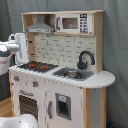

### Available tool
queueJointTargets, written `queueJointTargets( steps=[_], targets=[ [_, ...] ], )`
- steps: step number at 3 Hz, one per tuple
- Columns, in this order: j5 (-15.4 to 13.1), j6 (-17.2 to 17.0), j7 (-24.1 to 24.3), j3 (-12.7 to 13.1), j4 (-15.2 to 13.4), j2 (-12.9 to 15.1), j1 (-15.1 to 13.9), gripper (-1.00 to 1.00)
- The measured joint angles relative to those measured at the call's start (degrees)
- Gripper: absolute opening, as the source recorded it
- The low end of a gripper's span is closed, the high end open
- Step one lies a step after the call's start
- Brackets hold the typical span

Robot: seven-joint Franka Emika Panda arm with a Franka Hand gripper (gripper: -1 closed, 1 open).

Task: Play with the kitchen

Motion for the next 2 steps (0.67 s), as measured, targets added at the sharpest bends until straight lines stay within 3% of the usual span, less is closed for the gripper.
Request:
queueJointTargets(
  steps=[2],
  targets=[
    [3.64,-7.64,-6.34,-1.98,0.18,8.19,-0.30,1.00]
  ],
)
